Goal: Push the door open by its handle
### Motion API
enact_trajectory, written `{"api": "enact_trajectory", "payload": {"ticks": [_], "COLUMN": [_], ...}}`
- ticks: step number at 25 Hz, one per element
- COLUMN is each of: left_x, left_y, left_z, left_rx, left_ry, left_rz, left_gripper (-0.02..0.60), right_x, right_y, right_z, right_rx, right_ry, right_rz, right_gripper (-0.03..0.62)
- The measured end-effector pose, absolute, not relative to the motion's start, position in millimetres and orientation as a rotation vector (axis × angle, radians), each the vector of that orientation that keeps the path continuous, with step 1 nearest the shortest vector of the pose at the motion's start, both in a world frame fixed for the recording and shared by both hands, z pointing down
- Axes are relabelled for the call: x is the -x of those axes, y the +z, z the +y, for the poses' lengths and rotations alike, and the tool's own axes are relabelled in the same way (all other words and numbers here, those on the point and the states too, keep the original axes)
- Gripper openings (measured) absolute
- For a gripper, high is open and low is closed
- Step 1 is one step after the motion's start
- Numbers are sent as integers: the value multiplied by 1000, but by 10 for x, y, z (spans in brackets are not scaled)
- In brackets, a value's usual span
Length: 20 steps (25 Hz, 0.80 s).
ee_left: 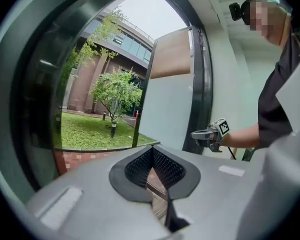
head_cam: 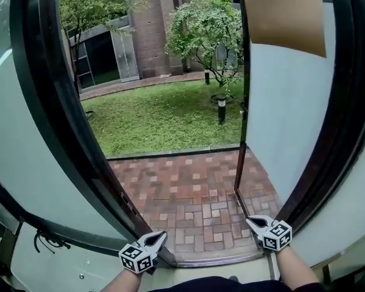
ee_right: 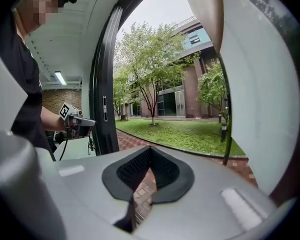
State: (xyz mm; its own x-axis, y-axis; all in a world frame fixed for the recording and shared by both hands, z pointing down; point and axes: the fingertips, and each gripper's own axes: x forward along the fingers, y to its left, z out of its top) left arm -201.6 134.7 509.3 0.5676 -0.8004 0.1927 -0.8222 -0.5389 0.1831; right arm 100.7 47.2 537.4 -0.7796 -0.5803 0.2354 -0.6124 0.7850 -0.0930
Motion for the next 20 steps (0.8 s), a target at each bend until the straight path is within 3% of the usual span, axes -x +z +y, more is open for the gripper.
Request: {"api": "enact_trajectory", "payload": {"ticks": [7, 20], "left_x": [1892, 1026], "left_y": [5056, 5076], "left_z": [1638, 1522], "left_rx": [-2577, -2564], "left_ry": [65, 17], "left_rz": [-1409, -1402], "left_gripper": [-2, -2], "right_x": [-1127, -1957], "right_y": [5186, 5370], "right_z": [951, 1060], "right_rx": [-1000, -1014], "right_ry": [257, 379], "right_rz": [-2807, -2787], "right_gripper": [0, 0]}}
